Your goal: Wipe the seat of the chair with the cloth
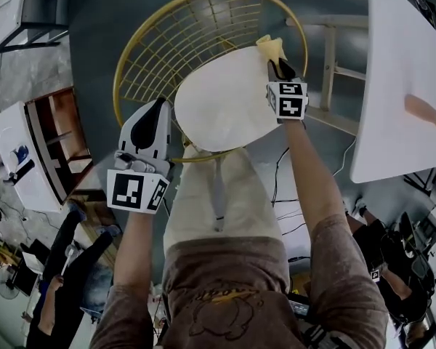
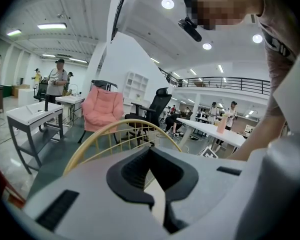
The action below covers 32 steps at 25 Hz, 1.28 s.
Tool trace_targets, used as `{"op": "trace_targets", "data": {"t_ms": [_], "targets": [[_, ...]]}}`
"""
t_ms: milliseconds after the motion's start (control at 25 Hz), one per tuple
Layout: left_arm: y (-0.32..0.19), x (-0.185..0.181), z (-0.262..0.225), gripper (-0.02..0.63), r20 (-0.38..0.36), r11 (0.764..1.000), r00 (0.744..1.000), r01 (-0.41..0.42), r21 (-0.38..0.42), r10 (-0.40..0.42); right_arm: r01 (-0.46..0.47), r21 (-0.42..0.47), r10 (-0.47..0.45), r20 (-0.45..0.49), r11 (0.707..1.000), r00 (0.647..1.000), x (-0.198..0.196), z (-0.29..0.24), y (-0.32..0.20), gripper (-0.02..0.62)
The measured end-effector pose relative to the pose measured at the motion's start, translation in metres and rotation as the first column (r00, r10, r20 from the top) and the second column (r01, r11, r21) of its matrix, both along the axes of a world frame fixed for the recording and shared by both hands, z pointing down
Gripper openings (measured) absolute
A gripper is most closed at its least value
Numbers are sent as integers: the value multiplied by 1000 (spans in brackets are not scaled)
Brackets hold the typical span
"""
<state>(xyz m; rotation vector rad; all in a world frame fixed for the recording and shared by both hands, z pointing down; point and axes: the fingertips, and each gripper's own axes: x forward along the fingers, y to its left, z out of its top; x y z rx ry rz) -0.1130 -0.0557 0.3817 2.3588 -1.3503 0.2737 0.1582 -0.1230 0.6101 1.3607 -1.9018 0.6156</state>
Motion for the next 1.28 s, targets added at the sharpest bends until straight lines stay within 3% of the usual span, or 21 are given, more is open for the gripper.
{"op": "trace_targets", "data": {"t_ms": [520,1000,1280], "targets": [[-6,-6,17,9,0,1000,1000,0,-23,0,13,-87,-13,6,996,1000,-28,32,1,94],[-8,-16,27,8,5,999,1000,15,-37,-15,163,-147,-156,56,976,986,-110,52,33,95],[-4,-26,33,9,2,998,999,40,-45,-40,149,-158,-140,66,976,988,-129,53,42,95]]}}
